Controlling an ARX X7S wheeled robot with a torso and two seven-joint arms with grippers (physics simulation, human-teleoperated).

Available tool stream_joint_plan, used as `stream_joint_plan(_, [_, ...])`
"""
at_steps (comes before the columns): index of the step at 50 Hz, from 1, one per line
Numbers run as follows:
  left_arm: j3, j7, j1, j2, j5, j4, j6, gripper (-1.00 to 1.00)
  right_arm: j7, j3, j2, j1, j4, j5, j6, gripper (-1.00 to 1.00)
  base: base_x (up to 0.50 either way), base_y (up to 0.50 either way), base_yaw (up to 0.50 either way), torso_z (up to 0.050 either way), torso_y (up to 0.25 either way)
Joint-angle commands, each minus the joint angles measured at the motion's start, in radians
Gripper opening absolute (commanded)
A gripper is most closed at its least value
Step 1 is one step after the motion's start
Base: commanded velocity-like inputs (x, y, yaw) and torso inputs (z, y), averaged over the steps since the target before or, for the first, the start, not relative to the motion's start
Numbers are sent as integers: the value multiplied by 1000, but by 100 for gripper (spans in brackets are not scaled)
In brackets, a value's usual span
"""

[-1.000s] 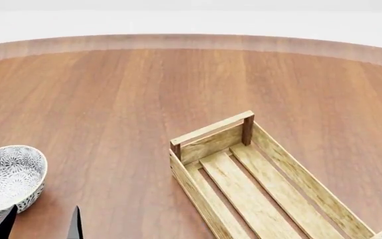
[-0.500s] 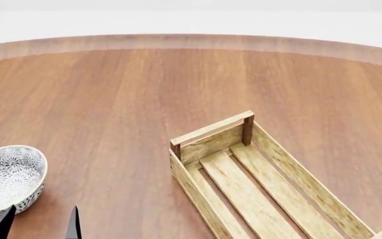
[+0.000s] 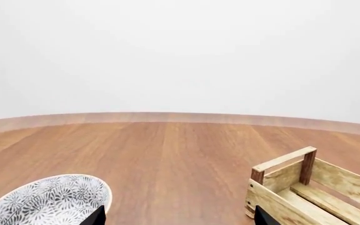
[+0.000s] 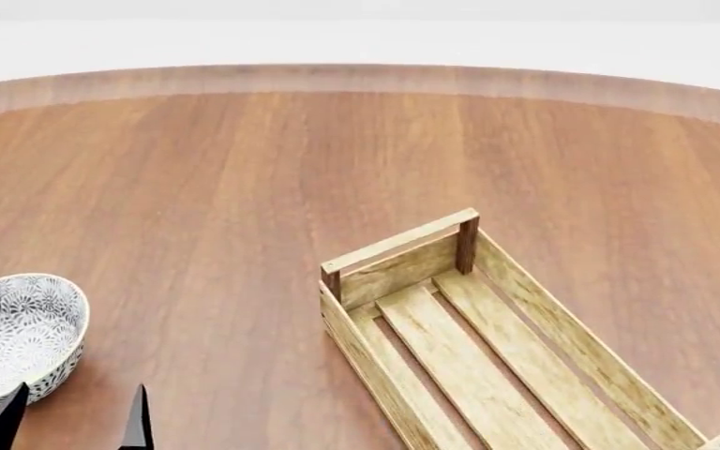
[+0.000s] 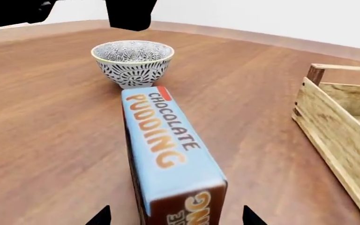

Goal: Pick up the chocolate pudding and put it in the tray.

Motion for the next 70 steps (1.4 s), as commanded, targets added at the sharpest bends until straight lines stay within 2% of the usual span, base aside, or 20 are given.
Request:
stream_joint_plan(1, [9,-6,-4,-3,-4,2,-2,100,-7,-21,11,22,-16,-10,48,100,0,0,0,0,0])
stream_joint_plan(34, [19,-27,-7,-19,-24,24,-12,100,-55,-20,13,137,48,38,77,100,0,0,0,0,0])
stream_joint_plan(70, [36,-40,-10,-26,-37,12,5,100,-62,-44,-26,160,222,70,-35,100,0,0,0,0,0])
